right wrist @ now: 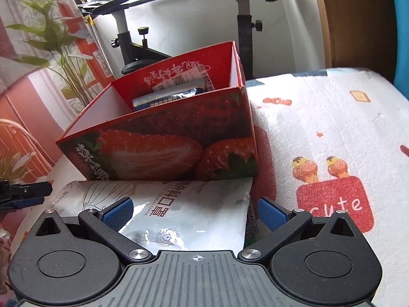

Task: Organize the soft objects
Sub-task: 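Close the left tool on the white face-mask bag's edge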

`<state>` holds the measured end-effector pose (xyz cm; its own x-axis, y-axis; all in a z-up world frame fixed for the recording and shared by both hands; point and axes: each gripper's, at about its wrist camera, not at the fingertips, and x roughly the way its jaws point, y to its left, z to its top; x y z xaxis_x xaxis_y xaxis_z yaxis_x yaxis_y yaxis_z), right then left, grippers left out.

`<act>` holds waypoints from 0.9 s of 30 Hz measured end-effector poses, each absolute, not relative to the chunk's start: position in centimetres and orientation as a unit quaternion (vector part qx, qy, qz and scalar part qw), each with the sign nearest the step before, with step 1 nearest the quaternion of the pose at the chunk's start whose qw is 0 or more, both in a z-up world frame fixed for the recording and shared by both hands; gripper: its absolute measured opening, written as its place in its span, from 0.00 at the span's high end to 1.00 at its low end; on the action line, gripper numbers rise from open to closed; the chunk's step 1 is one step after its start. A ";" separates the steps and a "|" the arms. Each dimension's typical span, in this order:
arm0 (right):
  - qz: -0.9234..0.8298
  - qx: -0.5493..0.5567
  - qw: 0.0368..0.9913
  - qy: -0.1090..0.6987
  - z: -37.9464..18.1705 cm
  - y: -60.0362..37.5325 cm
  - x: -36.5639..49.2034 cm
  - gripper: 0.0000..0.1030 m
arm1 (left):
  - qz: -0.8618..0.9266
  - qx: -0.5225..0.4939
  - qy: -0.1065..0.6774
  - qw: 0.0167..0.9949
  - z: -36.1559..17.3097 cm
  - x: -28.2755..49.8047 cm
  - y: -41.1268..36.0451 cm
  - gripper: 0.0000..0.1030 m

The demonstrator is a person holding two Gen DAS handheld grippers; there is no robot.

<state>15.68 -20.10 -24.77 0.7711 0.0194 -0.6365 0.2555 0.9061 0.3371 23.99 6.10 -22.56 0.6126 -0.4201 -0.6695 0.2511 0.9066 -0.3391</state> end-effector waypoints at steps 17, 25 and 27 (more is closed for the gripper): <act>-0.027 0.233 0.893 0.384 -27.9 -21.3 20.2 0.01 | -0.220 -0.092 0.438 0.867 -25.2 27.0 4.1 0.27; -0.035 0.191 0.906 0.375 -27.1 -20.6 19.6 0.24 | -0.230 -0.089 0.437 0.865 -25.6 26.7 3.8 0.39; -0.040 0.185 0.909 0.371 -26.8 -20.7 19.2 0.31 | -0.230 -0.086 0.435 0.866 -25.7 26.7 3.8 0.41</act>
